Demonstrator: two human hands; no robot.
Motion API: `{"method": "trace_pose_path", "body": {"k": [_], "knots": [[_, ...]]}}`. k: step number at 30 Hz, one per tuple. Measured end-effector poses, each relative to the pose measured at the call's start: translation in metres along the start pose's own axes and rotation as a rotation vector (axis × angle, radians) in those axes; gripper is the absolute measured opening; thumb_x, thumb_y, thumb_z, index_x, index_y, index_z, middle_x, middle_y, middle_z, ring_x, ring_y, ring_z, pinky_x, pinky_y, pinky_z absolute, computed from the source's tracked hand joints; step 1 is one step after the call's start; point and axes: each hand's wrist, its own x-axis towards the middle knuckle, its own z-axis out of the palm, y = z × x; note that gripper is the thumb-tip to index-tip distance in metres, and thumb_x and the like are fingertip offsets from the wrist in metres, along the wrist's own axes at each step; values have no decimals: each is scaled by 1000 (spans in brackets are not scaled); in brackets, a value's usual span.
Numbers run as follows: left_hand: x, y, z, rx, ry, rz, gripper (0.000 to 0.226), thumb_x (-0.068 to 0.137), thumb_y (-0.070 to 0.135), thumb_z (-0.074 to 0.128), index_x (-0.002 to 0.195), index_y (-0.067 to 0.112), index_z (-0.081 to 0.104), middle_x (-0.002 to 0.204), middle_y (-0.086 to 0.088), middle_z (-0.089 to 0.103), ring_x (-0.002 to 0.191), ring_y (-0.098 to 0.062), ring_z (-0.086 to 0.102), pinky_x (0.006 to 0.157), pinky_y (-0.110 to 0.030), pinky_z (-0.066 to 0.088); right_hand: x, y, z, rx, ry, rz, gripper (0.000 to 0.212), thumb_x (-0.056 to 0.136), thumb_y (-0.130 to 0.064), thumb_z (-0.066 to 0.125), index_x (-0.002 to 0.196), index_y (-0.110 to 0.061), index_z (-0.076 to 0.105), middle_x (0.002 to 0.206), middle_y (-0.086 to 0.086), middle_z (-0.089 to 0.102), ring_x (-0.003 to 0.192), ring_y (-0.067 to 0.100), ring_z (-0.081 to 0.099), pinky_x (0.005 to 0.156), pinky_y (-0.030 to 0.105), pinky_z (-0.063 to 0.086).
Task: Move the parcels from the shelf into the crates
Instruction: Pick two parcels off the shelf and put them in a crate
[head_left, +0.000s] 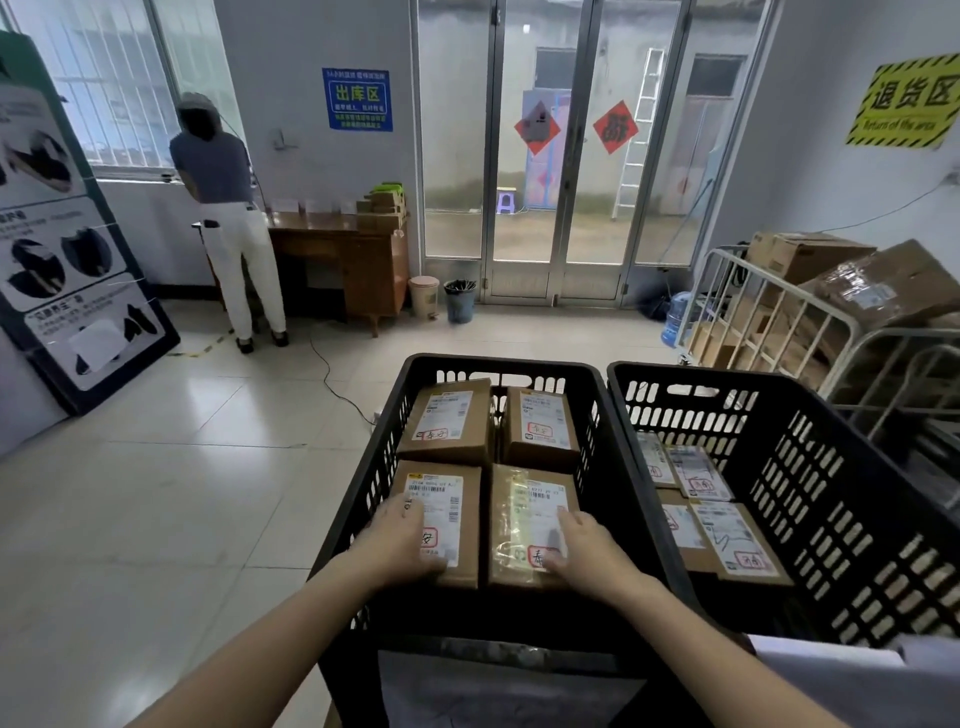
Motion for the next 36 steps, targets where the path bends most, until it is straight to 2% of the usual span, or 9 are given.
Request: {"method": "trace_pose_path", "body": {"k": [4, 8, 13, 20, 25, 36], "knots": [[9, 9, 1, 154, -77, 100, 86, 83, 54, 55, 147, 13, 16, 158, -8, 3, 145, -26, 4, 119, -43, 15, 4, -11, 2, -151, -65, -146, 66, 89, -37, 56, 144, -17, 27, 154, 8, 20, 141, 24, 19, 115, 38, 25], [18, 12, 3, 142, -69, 114, 78, 89, 50, 48, 149, 17, 11, 158, -7, -1, 146, -25, -3, 118, -43, 10, 12, -14, 3, -162, -88, -203, 64, 90, -40, 53, 144, -20, 27, 154, 5, 19, 143, 21, 15, 115, 37, 22], [22, 5, 3, 116, -82, 148, 77, 91, 48, 47, 150, 20, 7, 159, -1, -3, 146, -20, -5, 118, -41, 8, 21, -6, 10, -232, -139, -207, 70, 91, -48, 46, 149, -24, 14, 159, 1, 3, 146, 20, 1, 119, 39, 10], [32, 10, 9, 119, -131, 146, 77, 93, 47, 44, 150, 20, 1, 158, -4, -10, 145, -21, -10, 118, -39, 2, 30, -7, 7, -247, -203, -188, 69, 91, -49, 46, 148, -27, 13, 159, 1, -1, 146, 22, -3, 117, 41, 8], [29, 8, 11, 114, -157, 134, 75, 94, 45, 42, 150, 22, -3, 157, -2, -14, 145, -21, -14, 118, -41, 1, 28, -8, 14, -293, -233, -173, 71, 94, -47, 41, 149, -24, 3, 158, 4, -11, 145, 24, -10, 119, 41, 2], [20, 17, 1, 163, -155, 122, 75, 93, 44, 44, 150, 18, 2, 158, -6, -8, 146, -24, -8, 118, -40, 2, 24, -9, 10, -255, -206, -167, 71, 92, -48, 44, 149, -26, 8, 159, 1, -6, 146, 22, -6, 118, 41, 6]]}}
